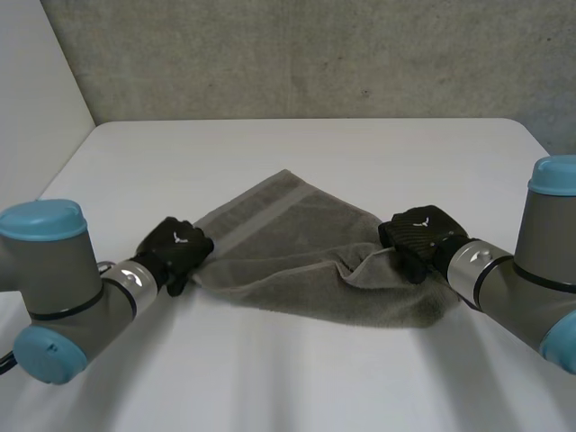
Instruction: Fold the towel.
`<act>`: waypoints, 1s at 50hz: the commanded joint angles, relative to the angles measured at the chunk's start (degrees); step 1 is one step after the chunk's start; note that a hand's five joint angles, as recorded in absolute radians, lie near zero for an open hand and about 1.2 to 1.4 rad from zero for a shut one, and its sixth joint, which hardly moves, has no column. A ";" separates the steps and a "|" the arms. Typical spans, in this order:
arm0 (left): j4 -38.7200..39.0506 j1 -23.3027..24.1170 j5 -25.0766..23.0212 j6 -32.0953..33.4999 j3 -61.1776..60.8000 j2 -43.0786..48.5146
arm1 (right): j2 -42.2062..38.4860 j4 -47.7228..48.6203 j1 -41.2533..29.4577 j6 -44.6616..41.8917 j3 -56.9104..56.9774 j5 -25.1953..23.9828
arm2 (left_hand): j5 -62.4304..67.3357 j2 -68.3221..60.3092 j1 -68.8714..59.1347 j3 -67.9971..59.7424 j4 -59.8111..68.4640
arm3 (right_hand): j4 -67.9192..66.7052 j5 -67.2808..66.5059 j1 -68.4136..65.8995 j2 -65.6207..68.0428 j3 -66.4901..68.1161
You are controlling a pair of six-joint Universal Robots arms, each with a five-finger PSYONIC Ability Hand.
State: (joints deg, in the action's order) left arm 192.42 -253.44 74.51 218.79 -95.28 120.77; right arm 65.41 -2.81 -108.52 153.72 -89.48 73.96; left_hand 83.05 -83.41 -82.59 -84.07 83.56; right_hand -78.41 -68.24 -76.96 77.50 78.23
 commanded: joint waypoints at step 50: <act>3.23 -0.30 6.08 -24.73 -1.40 -11.00 | -2.83 -7.82 5.07 0.53 10.38 0.13 | -13.05 3.41 2.59 4.07 -3.56 | 51.34 51.17 49.88 -50.43 -51.16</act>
State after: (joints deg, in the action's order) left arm 195.45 -253.76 80.67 194.07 -96.51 110.52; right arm 59.14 -14.50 -103.36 154.03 -75.43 72.24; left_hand 85.92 -86.98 -84.43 -88.58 87.37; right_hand -27.98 -16.28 -27.49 28.35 27.88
